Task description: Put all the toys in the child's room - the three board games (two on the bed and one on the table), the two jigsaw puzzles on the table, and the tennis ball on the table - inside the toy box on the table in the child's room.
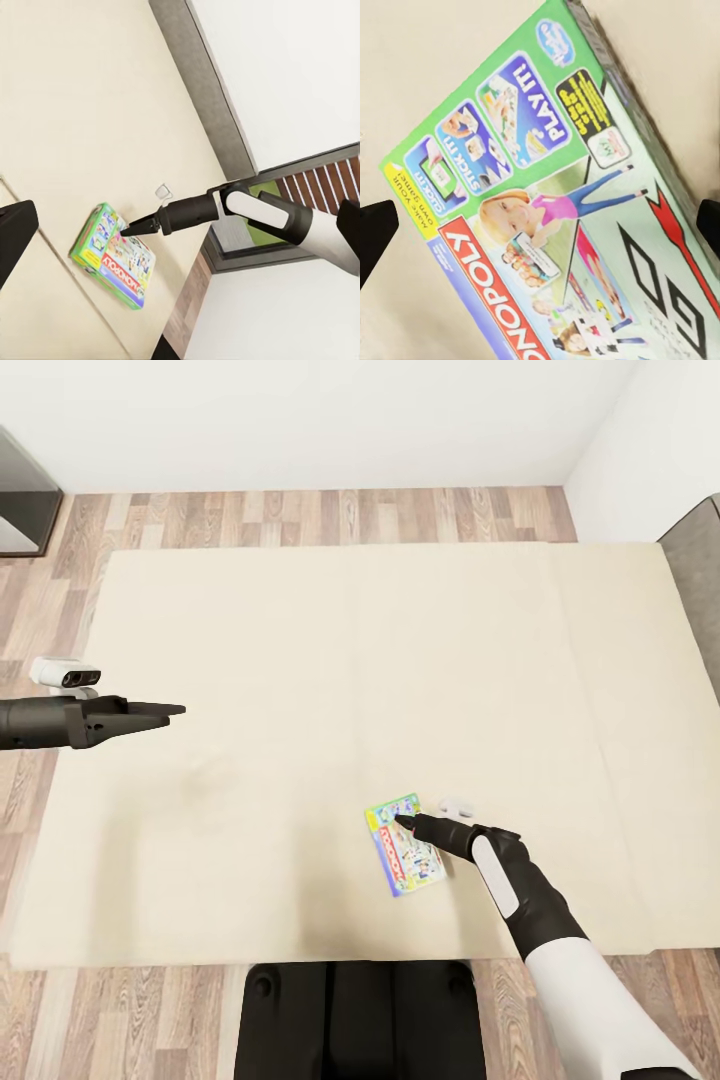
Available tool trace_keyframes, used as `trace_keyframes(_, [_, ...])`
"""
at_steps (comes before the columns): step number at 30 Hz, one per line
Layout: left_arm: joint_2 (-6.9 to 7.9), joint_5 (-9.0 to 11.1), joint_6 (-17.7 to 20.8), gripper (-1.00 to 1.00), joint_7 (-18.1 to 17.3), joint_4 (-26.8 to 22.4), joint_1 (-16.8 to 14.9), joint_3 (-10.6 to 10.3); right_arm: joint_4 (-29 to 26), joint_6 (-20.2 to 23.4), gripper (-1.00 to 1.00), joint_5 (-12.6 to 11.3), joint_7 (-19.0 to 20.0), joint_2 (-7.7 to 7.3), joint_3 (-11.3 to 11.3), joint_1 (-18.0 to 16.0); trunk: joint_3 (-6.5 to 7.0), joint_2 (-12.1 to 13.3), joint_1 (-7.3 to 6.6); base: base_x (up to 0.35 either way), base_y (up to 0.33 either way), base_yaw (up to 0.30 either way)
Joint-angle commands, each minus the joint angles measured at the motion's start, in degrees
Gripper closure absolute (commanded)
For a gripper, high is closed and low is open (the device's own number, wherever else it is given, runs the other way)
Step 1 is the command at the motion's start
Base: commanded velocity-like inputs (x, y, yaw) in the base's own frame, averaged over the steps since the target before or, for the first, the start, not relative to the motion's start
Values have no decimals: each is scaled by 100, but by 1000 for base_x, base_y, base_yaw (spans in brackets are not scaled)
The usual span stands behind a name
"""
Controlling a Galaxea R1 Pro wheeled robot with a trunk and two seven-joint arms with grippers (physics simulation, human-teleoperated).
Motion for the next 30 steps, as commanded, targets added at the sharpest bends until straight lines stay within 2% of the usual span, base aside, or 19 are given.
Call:
trace_keyframes(1, [3,-1,61,-100,-22,0,-2,-2,-4,27,-100,6,12,4,-4,-2,-6,-8,3,0,37,1])
trace_keyframes(21, [3,-1,61,-100,-22,0,-2,0,-2,25,-100,12,3,6,-8,-2,-6,-8,3,0,38,0])
trace_keyframes(30, [3,-1,61,-100,-22,0,-2,-1,4,36,-100,-4,34,-54,-49,11,-6,-8,3,0,3,0])
